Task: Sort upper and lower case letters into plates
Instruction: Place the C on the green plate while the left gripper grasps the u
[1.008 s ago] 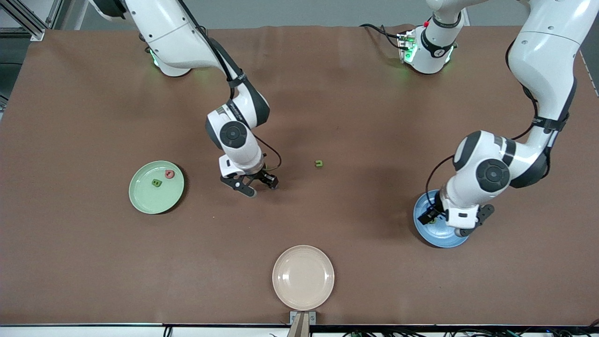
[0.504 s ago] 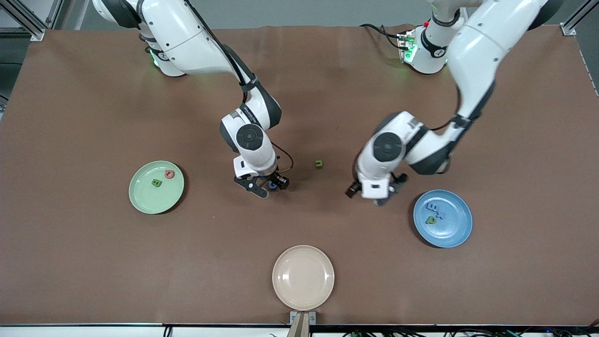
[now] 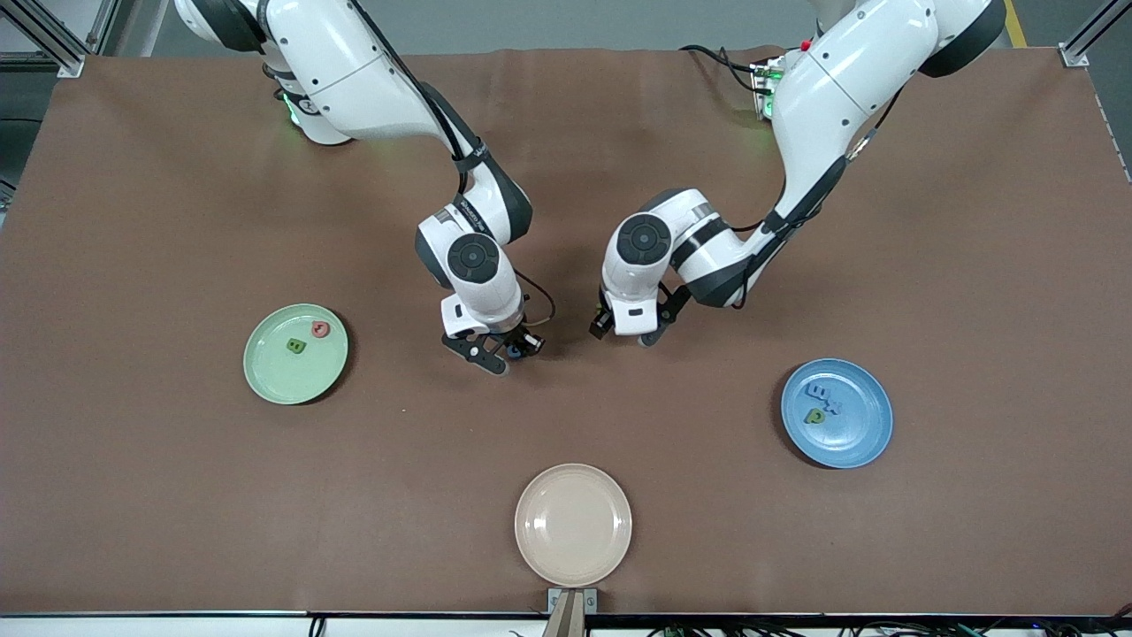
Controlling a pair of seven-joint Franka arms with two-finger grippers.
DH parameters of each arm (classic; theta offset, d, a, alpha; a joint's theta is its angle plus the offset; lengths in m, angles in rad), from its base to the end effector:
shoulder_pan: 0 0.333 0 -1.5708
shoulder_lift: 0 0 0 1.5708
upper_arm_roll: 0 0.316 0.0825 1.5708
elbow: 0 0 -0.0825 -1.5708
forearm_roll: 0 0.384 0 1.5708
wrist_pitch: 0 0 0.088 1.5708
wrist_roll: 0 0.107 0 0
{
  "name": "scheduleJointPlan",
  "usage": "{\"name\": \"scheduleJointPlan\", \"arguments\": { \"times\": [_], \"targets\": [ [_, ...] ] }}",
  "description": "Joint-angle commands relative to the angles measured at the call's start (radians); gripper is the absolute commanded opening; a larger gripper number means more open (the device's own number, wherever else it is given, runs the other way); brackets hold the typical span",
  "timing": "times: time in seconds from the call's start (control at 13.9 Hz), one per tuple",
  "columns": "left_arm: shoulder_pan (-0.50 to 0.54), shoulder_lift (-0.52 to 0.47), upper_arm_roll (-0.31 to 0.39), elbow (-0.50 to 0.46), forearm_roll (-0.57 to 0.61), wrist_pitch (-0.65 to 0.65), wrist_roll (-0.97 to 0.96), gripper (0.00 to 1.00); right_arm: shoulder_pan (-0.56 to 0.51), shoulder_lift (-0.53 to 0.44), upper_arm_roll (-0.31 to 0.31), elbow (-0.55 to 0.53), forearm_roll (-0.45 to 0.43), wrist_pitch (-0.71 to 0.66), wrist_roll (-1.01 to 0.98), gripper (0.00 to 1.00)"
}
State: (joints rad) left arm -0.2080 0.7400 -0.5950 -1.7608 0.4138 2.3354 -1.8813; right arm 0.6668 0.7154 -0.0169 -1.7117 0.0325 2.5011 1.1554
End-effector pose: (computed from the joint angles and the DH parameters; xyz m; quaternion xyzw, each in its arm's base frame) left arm 0.4842 -0.4446 0.2009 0.8983 0.4367 -0.0479 0.0077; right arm 0.5402 0.4117 0.1812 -0.9649 0.2599 -0.0193 0.0320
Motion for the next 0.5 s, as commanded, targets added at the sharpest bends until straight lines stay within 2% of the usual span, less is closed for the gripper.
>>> {"name": "scheduleJointPlan", "arguments": {
  "times": [0.0,0.22,0.43],
  "targets": [
    [-0.016,-0.002,0.011,-0.020,0.017,0.036,-0.057,0.83,-0.025,-0.007,-0.009,-0.002,-0.026,-0.060,-0.070,0.00],
    [-0.036,0.018,0.015,-0.020,0.063,0.047,-0.113,0.71,-0.085,-0.083,-0.009,-0.060,-0.026,-0.122,-0.196,0.00],
    [-0.044,0.039,0.015,-0.020,0.115,0.050,-0.170,0.69,-0.179,-0.209,-0.009,-0.190,-0.026,-0.122,-0.403,0.00]
  ]
}}
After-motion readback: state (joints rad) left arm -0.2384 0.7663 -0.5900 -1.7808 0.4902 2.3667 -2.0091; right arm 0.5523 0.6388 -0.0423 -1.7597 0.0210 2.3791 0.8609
